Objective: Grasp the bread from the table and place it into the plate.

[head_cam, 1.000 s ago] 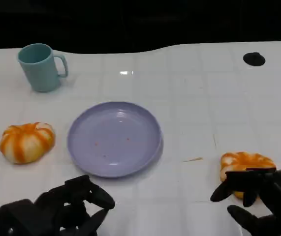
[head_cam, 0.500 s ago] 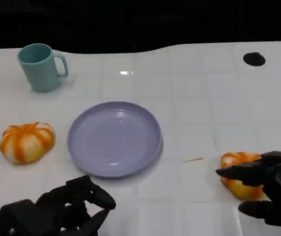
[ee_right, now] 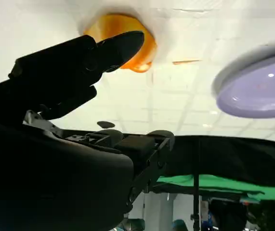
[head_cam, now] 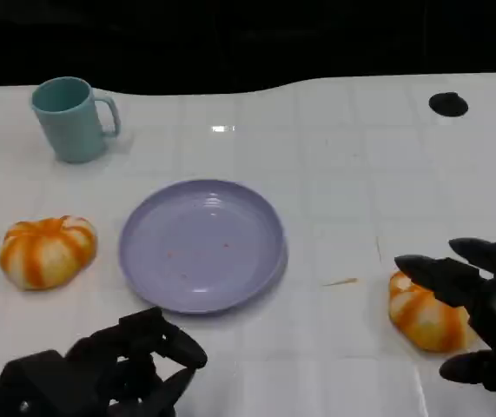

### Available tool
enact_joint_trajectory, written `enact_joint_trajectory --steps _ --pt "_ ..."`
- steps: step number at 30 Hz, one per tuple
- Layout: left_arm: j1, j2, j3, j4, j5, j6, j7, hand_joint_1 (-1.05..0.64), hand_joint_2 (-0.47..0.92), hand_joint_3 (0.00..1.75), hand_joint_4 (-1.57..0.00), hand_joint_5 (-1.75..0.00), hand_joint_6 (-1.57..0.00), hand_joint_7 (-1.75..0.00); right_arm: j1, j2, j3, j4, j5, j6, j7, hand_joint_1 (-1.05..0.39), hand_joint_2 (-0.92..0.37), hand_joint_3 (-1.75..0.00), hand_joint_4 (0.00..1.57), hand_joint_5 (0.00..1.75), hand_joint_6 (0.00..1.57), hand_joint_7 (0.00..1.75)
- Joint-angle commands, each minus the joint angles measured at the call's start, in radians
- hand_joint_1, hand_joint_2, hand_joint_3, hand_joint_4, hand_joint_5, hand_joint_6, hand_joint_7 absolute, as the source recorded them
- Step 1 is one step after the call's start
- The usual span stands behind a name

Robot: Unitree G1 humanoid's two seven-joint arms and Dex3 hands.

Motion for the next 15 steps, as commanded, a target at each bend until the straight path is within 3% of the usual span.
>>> enact_joint_trajectory --steps 1,15 --pt "0.003 0.005 -0.003 -0.003 0.007 -0.003 0.002 -0.31 0.86 0.53 -0.67 -1.75 -0.64 -1.27 -0.028 -0.033 0.017 0.039 -0.029 0.005 0.019 -0.5 -0.76 0.0 0.22 0.08 0.31 0.01" --pt "0.009 0.002 -0.003 -0.014 0.005 0.001 0.002 -0.29 0.87 0.53 -0.65 -1.75 -0.63 -1.27 -0.164 -0.049 0.111 0.309 -0.085 0.025 -0.019 -0.49 -0.78 -0.01 0.29 0.11 0.36 0.01"
